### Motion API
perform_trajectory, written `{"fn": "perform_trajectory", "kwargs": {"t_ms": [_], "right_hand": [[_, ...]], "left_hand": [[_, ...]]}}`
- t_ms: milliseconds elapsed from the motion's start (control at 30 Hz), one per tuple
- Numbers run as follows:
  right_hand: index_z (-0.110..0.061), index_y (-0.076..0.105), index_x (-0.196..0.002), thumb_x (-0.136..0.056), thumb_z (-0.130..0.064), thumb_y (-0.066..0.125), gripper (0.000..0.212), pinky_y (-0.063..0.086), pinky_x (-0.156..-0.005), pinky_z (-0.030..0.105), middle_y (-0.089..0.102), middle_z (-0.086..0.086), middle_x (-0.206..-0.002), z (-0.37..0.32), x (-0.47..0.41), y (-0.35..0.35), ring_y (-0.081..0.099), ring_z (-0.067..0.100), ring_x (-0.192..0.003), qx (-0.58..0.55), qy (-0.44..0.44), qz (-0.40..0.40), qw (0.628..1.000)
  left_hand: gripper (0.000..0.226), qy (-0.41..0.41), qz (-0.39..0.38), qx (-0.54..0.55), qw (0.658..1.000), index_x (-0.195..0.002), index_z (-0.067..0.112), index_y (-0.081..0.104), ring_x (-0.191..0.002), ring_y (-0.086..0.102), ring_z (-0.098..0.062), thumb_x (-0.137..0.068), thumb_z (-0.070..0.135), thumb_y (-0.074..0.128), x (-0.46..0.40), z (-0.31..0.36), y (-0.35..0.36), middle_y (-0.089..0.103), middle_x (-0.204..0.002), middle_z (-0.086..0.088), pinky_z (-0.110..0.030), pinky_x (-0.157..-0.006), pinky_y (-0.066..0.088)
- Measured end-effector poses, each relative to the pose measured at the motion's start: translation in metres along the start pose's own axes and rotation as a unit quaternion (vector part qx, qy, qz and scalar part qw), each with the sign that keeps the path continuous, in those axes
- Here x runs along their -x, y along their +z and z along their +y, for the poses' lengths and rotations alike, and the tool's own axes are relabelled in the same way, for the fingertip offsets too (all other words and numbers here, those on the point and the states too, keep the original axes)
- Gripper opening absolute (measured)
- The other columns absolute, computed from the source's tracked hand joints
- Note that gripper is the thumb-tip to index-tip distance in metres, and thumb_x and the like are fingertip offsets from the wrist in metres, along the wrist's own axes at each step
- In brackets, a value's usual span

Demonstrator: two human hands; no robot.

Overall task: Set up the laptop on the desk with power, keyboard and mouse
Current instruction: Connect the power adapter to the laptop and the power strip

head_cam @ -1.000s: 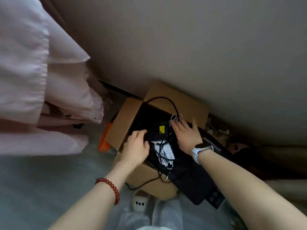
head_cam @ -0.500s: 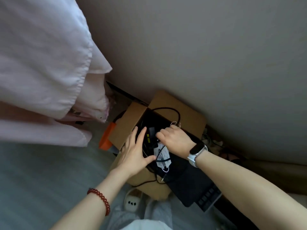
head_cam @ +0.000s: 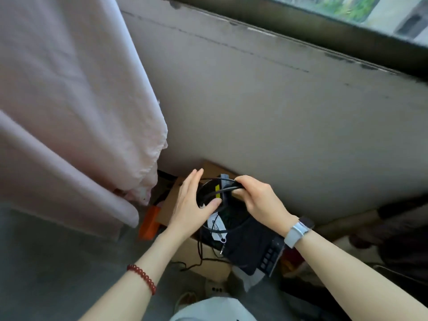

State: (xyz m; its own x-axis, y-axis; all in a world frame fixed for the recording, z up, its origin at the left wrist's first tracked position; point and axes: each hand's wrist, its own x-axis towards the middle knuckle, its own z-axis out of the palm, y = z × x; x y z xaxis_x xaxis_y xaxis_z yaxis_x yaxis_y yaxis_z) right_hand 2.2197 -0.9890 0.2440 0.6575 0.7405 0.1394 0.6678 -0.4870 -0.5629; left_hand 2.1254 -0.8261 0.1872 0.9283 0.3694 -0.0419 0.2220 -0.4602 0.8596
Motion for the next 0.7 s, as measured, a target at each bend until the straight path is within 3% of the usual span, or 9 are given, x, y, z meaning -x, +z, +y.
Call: {"fn": "perform_trajectory", "kwargs": {"t_ms": [133,233,300,333,400,433,500,567,700], "right_hand": [[-0.003,0.058,-0.096,-0.089,-0.007,0.054,0.009,0.035,-0.065,0.009,0.055,-0.003,-0.079,-0.030,0.033,-0.039,0.046,0.005,-0.069,-0.049,0.053,0.091,0.993],[-0.004,0.058,-0.093,-0.088,-0.010,0.051,0.011,0.035,-0.062,0.005,0.054,-0.009,-0.072,-0.047,0.058,-0.062,0.046,0.002,-0.066,-0.064,0.084,0.183,0.977],[-0.006,0.058,-0.092,-0.089,-0.008,0.052,0.008,0.035,-0.059,0.005,0.052,-0.016,-0.069,-0.057,0.079,-0.078,0.048,-0.004,-0.062,-0.068,0.110,0.249,0.960],[-0.006,0.058,-0.092,-0.089,-0.007,0.052,0.007,0.035,-0.057,0.005,0.051,-0.016,-0.067,-0.061,0.090,-0.084,0.048,-0.005,-0.060,-0.066,0.123,0.278,0.950],[-0.008,0.059,-0.092,-0.091,-0.007,0.053,0.006,0.034,-0.052,0.009,0.049,-0.014,-0.061,-0.066,0.114,-0.098,0.046,0.001,-0.054,-0.061,0.152,0.331,0.929],[-0.008,0.059,-0.092,-0.091,-0.008,0.053,0.006,0.033,-0.052,0.011,0.048,-0.014,-0.059,-0.067,0.125,-0.106,0.044,0.003,-0.052,-0.061,0.168,0.359,0.916],[-0.006,0.060,-0.092,-0.091,-0.009,0.053,0.007,0.034,-0.054,0.012,0.049,-0.015,-0.060,-0.069,0.150,-0.123,0.044,0.002,-0.053,-0.050,0.197,0.416,0.886],[-0.005,0.060,-0.094,-0.091,-0.010,0.053,0.009,0.036,-0.057,0.016,0.049,-0.017,-0.062,-0.072,0.185,-0.145,0.045,0.002,-0.056,-0.033,0.211,0.462,0.861],[-0.006,0.060,-0.097,-0.092,-0.012,0.052,0.011,0.036,-0.058,0.022,0.049,-0.016,-0.064,-0.087,0.268,-0.182,0.044,0.003,-0.055,-0.010,0.228,0.529,0.817]], "left_hand": [[0.085,0.026,-0.051,0.008,0.998,-0.143,0.039,0.014,-0.141,0.006,-0.009,-0.076,0.052,0.064,0.022,0.023,-0.009,0.006,-0.155,0.011,-0.038,-0.111,0.016],[0.091,-0.003,-0.099,0.054,0.994,-0.145,0.037,0.008,-0.141,0.006,-0.011,-0.075,0.053,0.065,0.035,0.036,-0.010,-0.003,-0.155,0.010,-0.035,-0.110,0.014],[0.088,-0.035,-0.163,0.124,0.978,-0.145,0.034,0.009,-0.140,0.017,-0.015,-0.077,0.051,0.063,0.047,0.051,-0.007,0.008,-0.155,0.005,-0.037,-0.113,0.019],[0.082,-0.039,-0.200,0.150,0.967,-0.144,0.032,0.015,-0.137,0.027,-0.016,-0.078,0.052,0.060,0.054,0.059,-0.005,0.023,-0.152,0.003,-0.037,-0.112,0.027],[0.055,-0.011,-0.252,0.150,0.956,-0.128,0.033,0.044,-0.118,0.052,-0.013,-0.080,0.056,0.056,0.065,0.078,-0.001,0.057,-0.124,0.006,-0.025,-0.095,0.042],[0.040,0.000,-0.262,0.146,0.954,-0.113,0.034,0.055,-0.102,0.060,-0.012,-0.081,0.057,0.054,0.069,0.090,0.002,0.065,-0.104,0.010,-0.021,-0.084,0.046],[0.027,0.001,-0.283,0.158,0.946,-0.094,0.028,0.062,-0.075,0.063,-0.014,-0.085,0.051,0.053,0.077,0.112,0.007,0.065,-0.082,0.011,-0.027,-0.072,0.051],[0.020,-0.004,-0.320,0.194,0.927,-0.094,0.020,0.063,-0.053,0.057,-0.013,-0.090,0.036,0.053,0.089,0.139,0.017,0.064,-0.077,0.006,-0.030,-0.065,0.053],[0.016,0.053,-0.336,0.203,0.918,-0.090,0.014,0.064,-0.040,0.040,-0.005,-0.093,0.025,0.053,0.121,0.200,0.053,0.059,-0.069,0.006,-0.022,-0.051,0.048]]}}
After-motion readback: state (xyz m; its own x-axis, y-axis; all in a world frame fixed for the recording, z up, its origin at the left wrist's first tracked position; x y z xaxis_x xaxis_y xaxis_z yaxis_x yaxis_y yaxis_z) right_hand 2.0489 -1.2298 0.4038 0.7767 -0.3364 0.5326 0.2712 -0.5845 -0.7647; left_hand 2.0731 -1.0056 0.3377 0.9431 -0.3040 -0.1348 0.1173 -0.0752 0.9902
